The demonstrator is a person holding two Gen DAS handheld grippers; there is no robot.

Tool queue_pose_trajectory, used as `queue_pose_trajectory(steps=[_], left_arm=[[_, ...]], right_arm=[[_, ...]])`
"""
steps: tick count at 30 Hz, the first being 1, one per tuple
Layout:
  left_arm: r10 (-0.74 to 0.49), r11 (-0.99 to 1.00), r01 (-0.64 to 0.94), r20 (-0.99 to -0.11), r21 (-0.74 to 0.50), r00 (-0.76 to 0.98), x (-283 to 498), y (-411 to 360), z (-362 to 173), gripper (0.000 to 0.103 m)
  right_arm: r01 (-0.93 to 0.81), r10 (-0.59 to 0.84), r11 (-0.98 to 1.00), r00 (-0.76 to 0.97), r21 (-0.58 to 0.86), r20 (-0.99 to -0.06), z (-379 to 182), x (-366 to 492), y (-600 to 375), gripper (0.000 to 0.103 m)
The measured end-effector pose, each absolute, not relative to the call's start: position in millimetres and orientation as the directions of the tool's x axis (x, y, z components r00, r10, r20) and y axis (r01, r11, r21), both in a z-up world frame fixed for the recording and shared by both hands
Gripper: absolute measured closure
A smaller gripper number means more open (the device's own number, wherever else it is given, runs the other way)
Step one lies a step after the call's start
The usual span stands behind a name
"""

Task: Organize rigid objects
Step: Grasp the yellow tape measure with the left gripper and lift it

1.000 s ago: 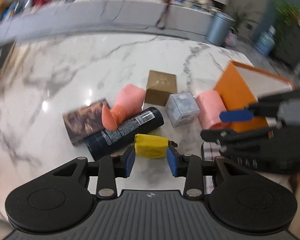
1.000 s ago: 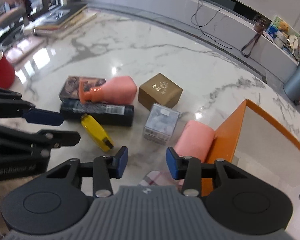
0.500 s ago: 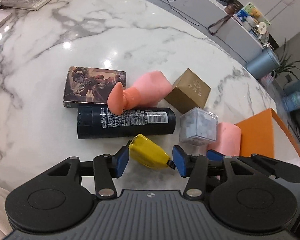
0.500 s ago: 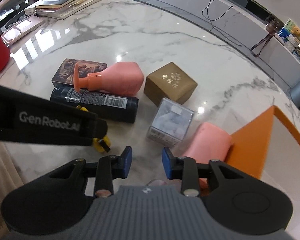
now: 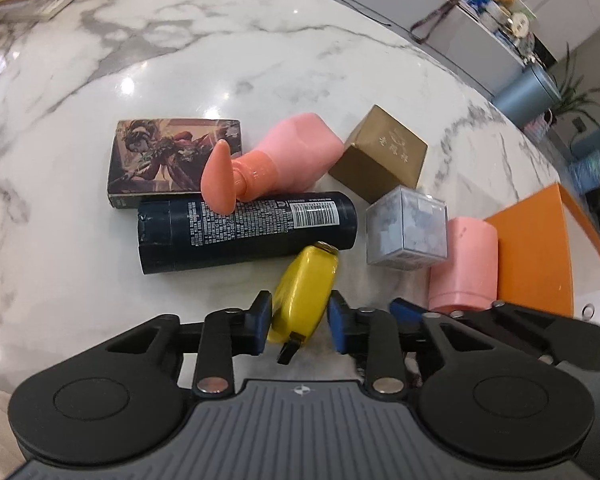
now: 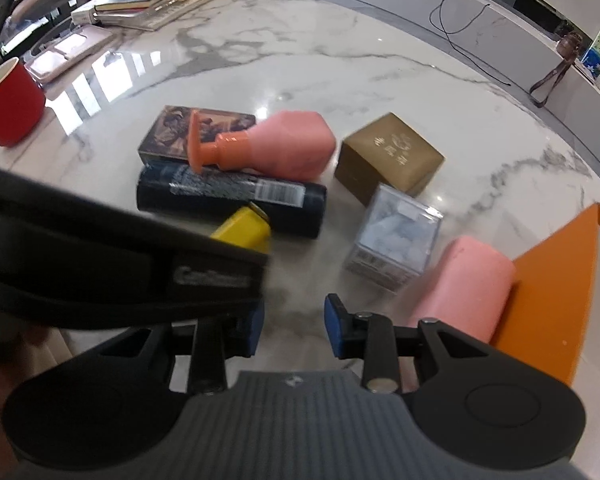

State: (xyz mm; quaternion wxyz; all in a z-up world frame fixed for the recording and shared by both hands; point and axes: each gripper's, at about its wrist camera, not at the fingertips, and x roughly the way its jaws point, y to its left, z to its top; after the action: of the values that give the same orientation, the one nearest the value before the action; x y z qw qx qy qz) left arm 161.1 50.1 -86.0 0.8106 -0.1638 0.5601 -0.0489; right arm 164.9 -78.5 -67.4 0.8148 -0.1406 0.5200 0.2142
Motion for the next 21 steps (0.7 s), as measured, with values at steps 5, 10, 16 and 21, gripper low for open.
queue_pose_trajectory(steps=[5, 10, 16, 21], left_arm=[[-0.256, 0.955, -0.044, -0.893, -0.292, 0.371, 153.7, 48.9, -83.9, 0.08], [-0.275, 0.956, 0.001, -0.894, -0.294, 0.354, 139.8, 52.2, -83.1, 0.081], [-0.263, 0.964, 0.075, -0.894, -0.253, 0.364, 116.1, 48.1, -78.4, 0.081], [-0.249, 0.968, 0.094, -0.886, -0.231, 0.39, 101.9, 52.0, -74.1, 0.081]], right_arm=[[-0.476, 0.164, 0.879, 0.37, -0.035, -0.915, -61.7, 155.6, -90.9, 0.061], [-0.442, 0.164, 0.896, 0.403, -0.035, -0.9, -51.6, 130.4, -102.9, 0.058], [-0.357, 0.174, 0.934, 0.484, -0.012, -0.857, -41.9, 89.4, -103.5, 0.057], [-0.246, 0.158, 0.969, 0.539, 0.025, -0.827, -38.9, 62.8, -104.3, 0.055]])
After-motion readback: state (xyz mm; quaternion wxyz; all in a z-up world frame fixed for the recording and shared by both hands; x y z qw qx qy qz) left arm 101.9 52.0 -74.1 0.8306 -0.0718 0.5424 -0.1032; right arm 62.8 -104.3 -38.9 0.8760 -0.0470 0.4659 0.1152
